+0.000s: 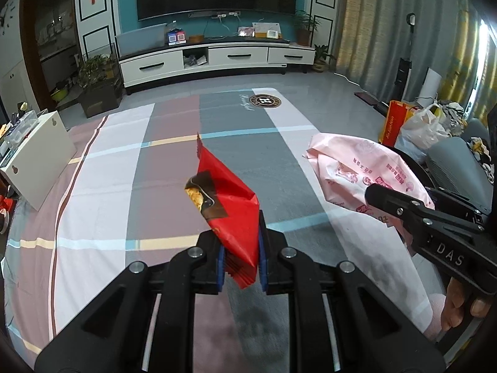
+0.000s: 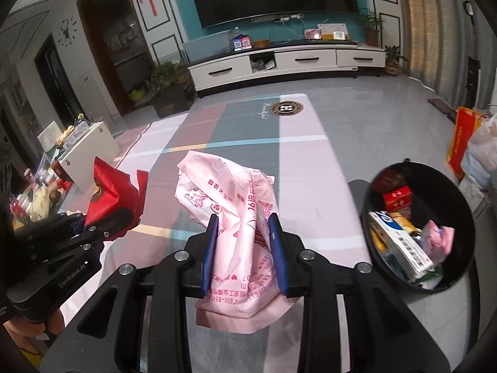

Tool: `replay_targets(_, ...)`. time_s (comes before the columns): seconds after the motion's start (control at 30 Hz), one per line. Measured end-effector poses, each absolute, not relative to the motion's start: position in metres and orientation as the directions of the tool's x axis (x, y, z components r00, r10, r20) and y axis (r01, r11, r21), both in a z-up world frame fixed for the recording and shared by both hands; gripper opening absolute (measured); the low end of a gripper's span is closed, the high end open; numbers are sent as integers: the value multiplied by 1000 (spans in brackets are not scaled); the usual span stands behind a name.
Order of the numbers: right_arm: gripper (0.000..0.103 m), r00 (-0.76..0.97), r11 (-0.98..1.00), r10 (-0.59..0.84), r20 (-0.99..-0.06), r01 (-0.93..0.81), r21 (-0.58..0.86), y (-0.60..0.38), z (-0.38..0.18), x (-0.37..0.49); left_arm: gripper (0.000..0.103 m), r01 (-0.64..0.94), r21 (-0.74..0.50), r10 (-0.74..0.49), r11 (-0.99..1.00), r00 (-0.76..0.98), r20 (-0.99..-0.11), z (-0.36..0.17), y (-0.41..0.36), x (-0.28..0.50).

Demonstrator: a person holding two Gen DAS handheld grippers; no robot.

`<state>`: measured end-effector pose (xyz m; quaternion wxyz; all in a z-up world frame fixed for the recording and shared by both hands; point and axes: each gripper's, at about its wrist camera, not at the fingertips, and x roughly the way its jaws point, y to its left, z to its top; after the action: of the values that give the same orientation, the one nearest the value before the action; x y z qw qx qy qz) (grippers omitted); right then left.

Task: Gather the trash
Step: 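Carry the red bag and pink wrapper over the black bin and release both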

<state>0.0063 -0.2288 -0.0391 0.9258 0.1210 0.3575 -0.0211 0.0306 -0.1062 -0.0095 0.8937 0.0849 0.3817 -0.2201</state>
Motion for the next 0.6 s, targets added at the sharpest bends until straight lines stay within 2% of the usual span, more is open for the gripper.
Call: replay_targets(0.6, 32, 778, 965, -29, -627, 185, 184, -245, -26, -46, 18, 460, -11, -332, 888, 624, -707, -1, -104, -11)
